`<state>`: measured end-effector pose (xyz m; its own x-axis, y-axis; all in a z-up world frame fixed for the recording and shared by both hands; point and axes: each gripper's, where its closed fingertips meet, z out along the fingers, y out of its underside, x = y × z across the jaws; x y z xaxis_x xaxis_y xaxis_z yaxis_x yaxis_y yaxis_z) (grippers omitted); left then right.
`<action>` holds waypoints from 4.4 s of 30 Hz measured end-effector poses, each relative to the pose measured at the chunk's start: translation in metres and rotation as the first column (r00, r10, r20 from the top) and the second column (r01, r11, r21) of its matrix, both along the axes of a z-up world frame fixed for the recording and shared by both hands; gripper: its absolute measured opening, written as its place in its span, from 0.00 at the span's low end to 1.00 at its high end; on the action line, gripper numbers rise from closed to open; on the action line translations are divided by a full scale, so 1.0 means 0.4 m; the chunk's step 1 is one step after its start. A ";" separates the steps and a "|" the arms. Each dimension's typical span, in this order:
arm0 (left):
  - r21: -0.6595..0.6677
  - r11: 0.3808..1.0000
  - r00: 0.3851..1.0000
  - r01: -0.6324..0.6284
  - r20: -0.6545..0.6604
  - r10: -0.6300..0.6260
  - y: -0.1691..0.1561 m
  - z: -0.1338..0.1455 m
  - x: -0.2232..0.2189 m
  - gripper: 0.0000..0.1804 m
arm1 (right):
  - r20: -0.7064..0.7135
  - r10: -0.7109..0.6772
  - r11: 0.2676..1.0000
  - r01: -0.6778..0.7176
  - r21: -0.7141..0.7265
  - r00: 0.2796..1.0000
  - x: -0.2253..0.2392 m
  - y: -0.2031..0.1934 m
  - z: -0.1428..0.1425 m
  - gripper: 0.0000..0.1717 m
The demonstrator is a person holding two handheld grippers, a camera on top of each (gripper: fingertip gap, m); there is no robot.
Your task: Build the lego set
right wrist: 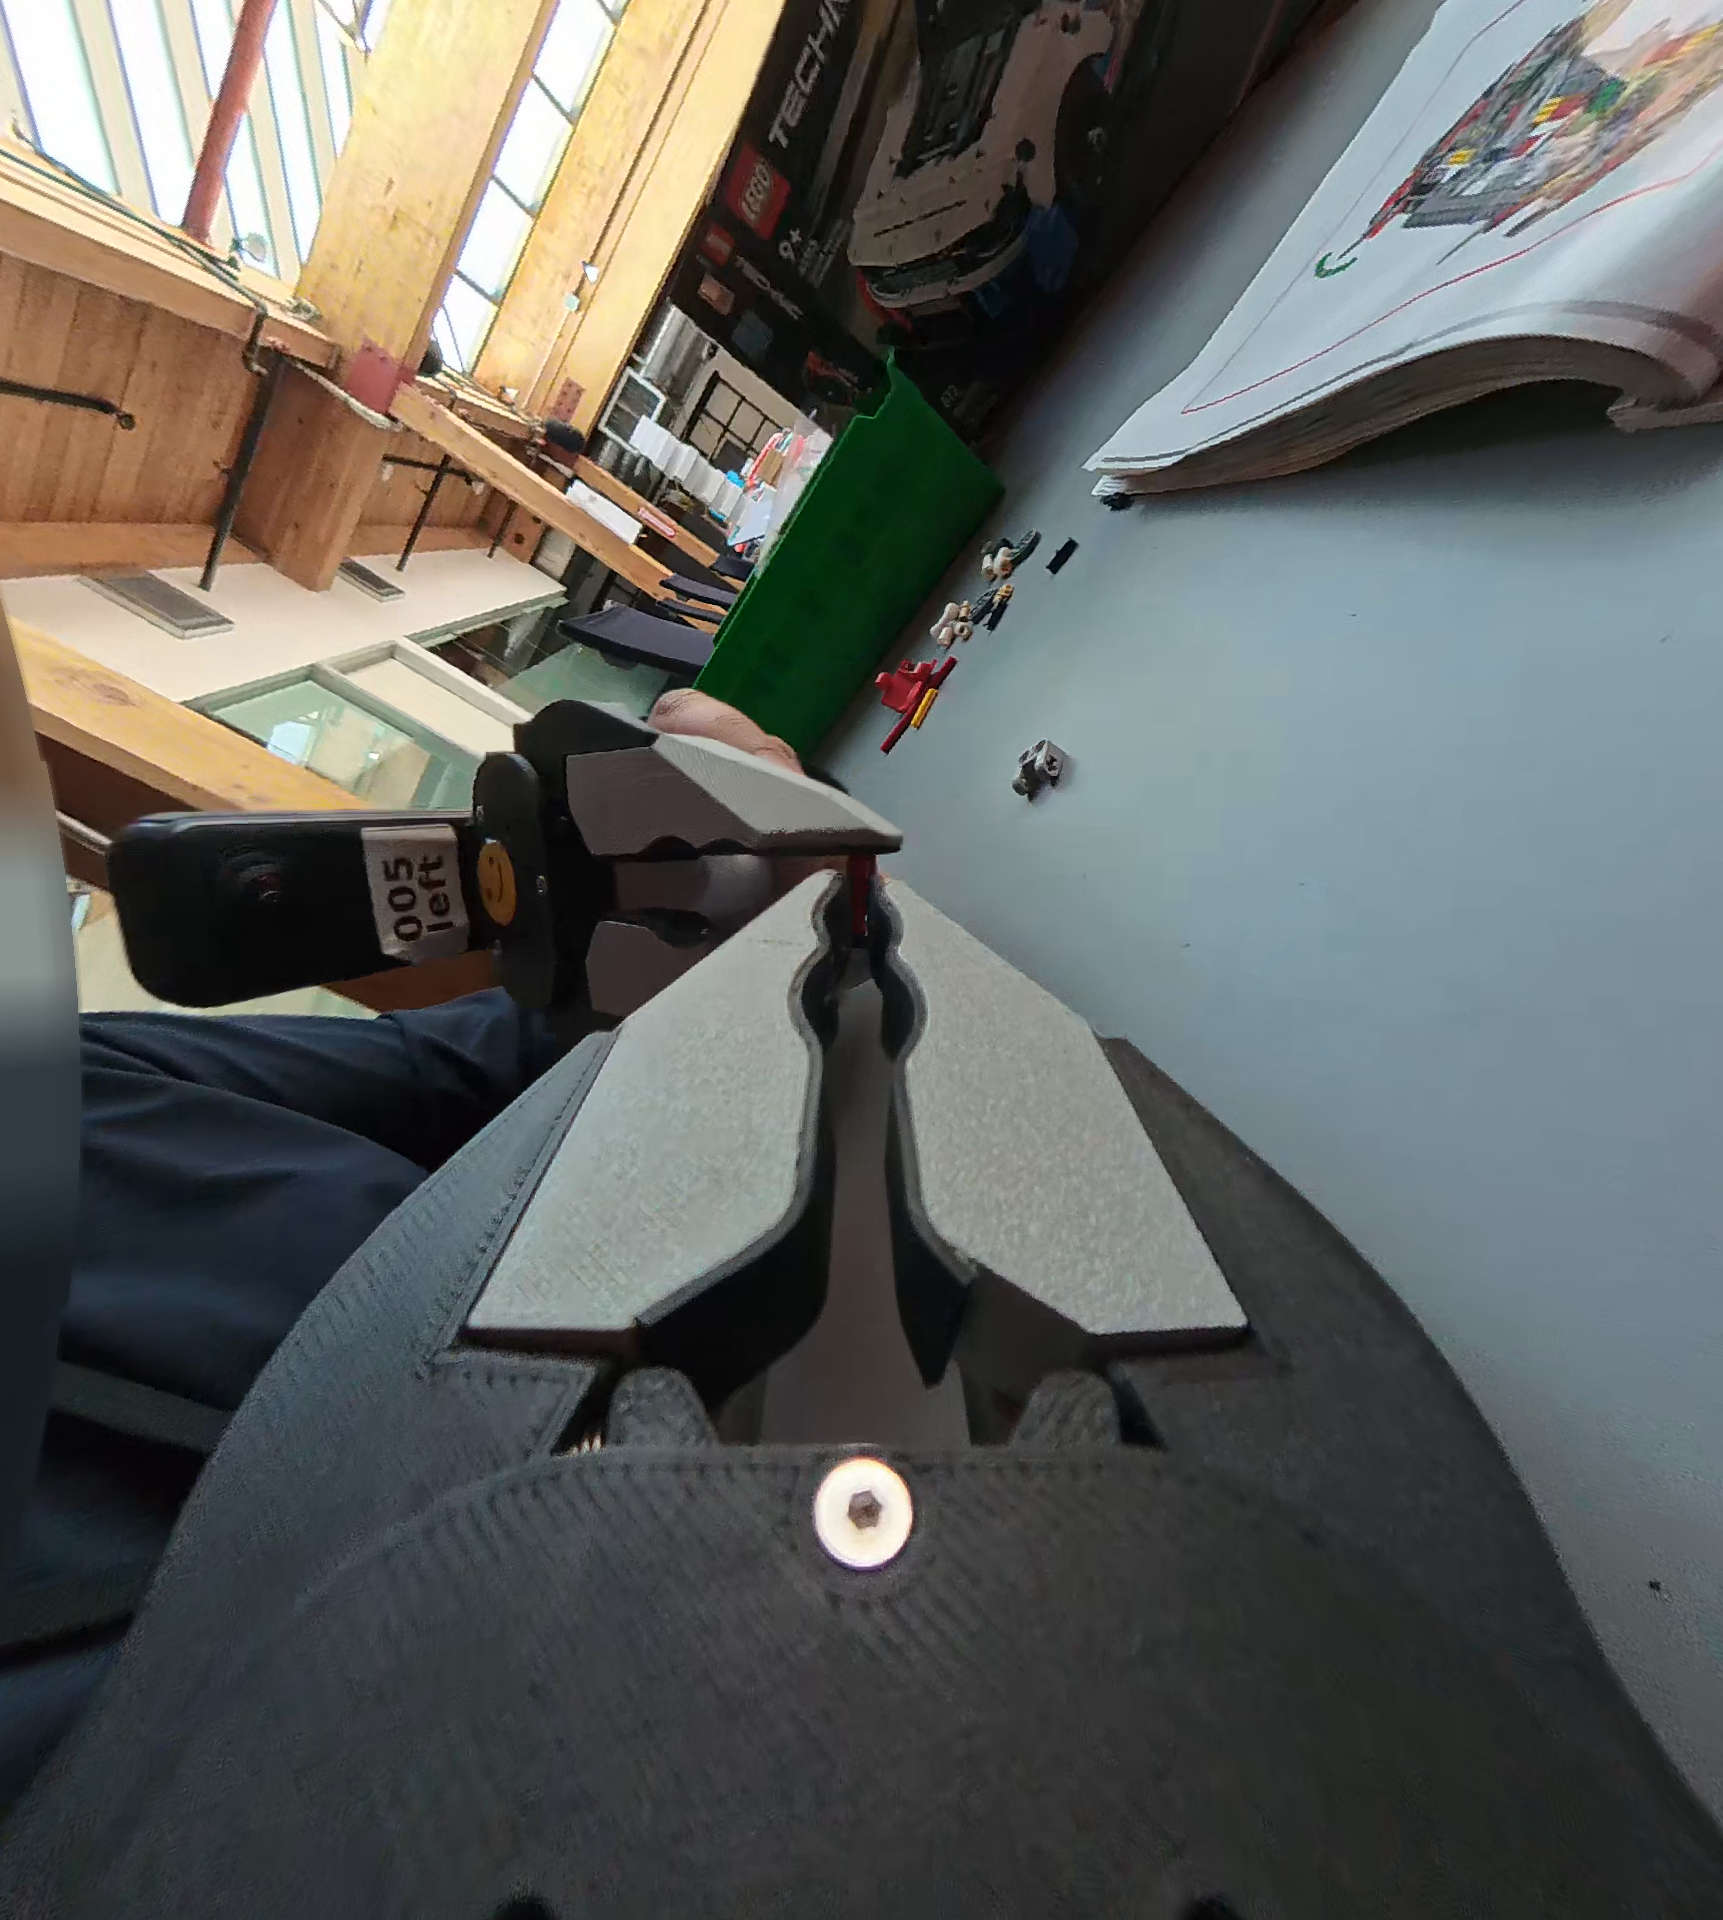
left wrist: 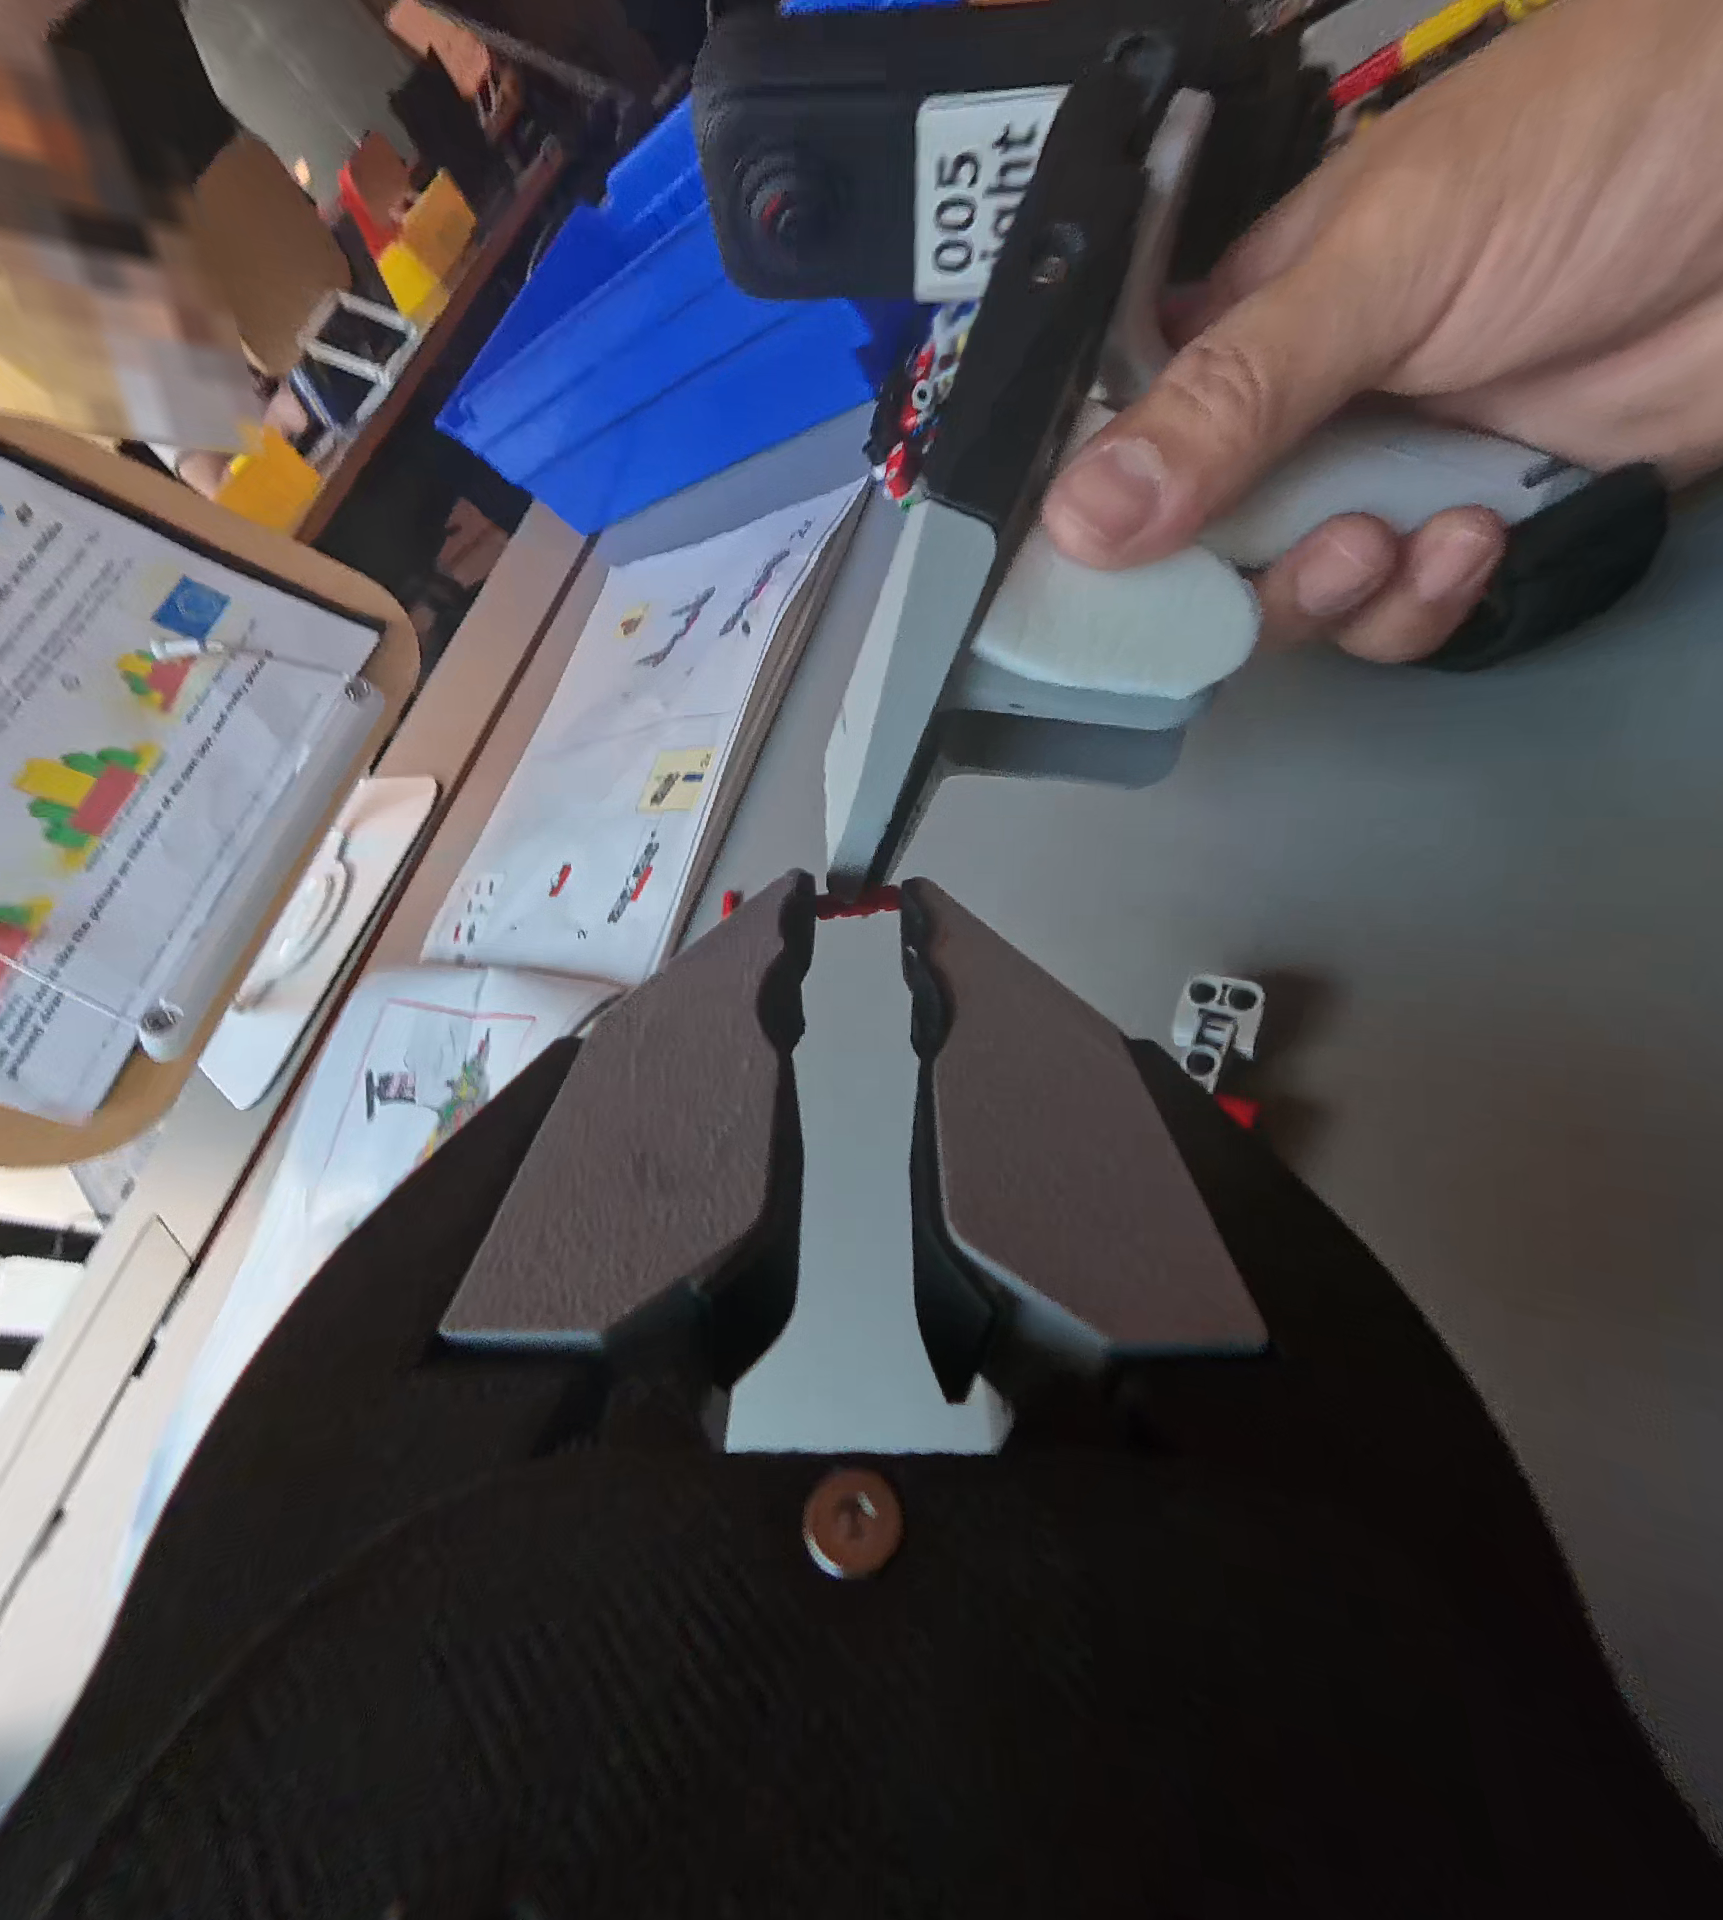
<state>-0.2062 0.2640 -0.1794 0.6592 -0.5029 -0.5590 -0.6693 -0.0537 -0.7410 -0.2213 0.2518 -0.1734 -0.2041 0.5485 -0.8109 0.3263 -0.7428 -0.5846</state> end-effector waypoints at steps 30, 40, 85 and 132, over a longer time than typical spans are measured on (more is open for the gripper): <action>-0.495 0.858 0.989 0.140 0.035 -0.141 -0.133 -0.130 -0.021 0.30 | 0.021 0.067 0.995 -0.068 0.067 0.998 0.108 -0.017 0.002 0.00; -0.495 0.865 0.991 0.083 -0.050 -0.124 -0.080 -0.155 -0.057 0.28 | 0.017 0.072 0.992 -0.074 0.098 0.997 0.132 -0.027 -0.006 0.00; -0.327 0.919 0.707 0.222 0.703 0.079 -0.055 0.093 0.127 0.03 | -0.306 -0.364 0.912 0.404 0.075 0.880 0.118 -0.017 0.113 0.00; -0.571 0.801 0.939 0.181 -0.141 -0.313 -0.157 -0.120 0.122 0.01 | 0.284 -0.027 0.286 -0.265 0.921 0.958 0.158 -0.132 -0.105 0.01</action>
